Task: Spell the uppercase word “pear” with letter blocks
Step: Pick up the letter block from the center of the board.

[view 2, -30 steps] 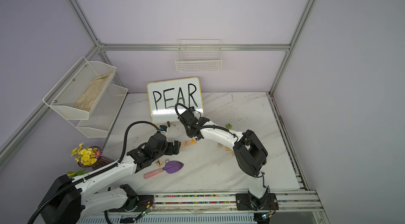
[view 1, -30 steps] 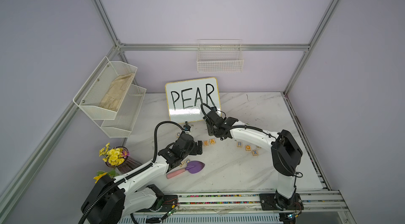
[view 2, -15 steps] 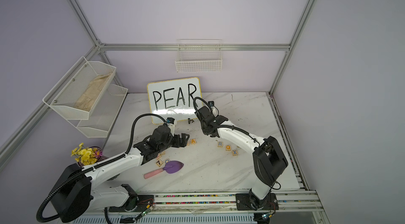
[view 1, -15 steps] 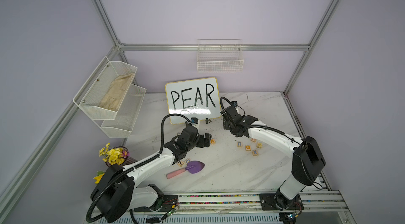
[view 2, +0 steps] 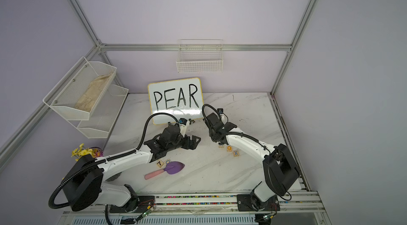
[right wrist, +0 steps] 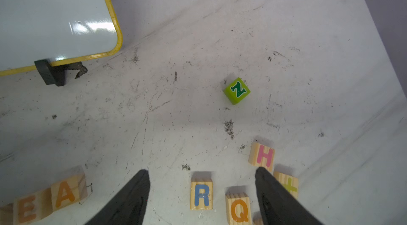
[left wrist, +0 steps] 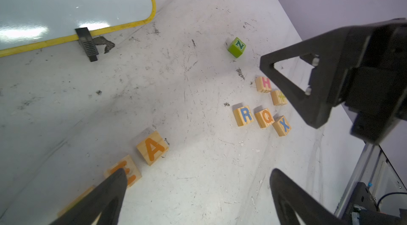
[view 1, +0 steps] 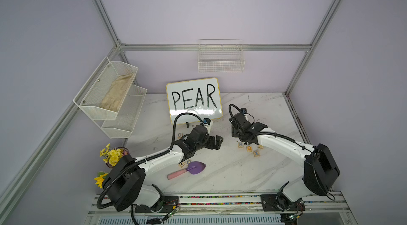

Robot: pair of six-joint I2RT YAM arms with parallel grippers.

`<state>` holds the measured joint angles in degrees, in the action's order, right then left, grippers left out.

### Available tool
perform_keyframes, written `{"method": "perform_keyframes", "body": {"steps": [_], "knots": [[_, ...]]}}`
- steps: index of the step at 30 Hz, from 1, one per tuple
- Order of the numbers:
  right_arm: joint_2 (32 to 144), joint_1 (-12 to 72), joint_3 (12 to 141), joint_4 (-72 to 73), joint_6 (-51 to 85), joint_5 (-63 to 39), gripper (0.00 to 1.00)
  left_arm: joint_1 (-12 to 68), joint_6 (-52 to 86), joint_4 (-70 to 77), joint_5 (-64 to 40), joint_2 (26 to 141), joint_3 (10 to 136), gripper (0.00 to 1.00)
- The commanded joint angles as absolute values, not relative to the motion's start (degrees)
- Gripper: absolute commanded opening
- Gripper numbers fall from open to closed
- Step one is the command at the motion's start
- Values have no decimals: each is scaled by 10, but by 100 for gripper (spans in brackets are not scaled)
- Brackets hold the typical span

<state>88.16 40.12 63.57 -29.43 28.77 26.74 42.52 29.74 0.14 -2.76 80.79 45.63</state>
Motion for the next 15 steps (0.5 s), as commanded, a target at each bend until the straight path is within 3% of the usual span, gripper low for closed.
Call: {"method": "perform_keyframes", "body": {"steps": [1, 15], "knots": [[875, 398, 623, -317, 311, 232, 77, 434, 278, 29, -55, 826, 516, 100], [871, 398, 552, -327, 369, 185, 68, 452, 268, 30, -70, 826, 515, 100]]}}
